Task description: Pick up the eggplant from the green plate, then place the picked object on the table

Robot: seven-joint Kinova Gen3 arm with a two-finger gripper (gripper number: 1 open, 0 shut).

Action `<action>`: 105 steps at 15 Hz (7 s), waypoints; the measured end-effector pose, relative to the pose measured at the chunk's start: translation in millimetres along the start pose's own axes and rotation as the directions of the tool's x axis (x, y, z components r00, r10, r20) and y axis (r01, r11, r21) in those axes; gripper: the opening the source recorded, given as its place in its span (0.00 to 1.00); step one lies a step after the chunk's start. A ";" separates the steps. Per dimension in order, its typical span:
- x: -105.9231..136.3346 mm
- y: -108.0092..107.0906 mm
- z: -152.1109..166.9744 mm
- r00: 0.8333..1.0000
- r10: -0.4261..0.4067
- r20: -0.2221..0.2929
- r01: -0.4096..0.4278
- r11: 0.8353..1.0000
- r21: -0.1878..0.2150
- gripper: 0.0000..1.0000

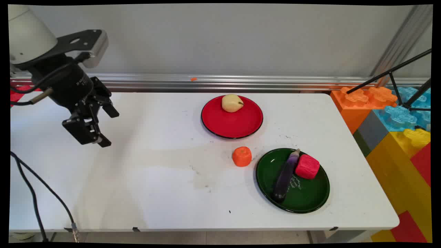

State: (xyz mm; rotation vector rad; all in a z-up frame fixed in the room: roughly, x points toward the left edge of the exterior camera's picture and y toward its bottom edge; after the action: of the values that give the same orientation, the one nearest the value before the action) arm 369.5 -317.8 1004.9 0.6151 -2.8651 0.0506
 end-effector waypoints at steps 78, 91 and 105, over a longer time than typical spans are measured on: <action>291.7 39.6 336.4 0.678 -0.688 -0.259 0.632 0.725 -0.272 0.00; 282.6 33.5 323.1 0.687 -0.673 -0.273 0.623 0.739 -0.255 0.00; 290.7 21.5 287.5 0.689 -0.648 -0.324 0.598 0.761 -0.252 0.00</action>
State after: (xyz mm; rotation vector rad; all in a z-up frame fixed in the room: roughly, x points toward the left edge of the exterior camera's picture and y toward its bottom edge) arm 44.9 -437.3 785.7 1.3511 -2.1142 -0.1055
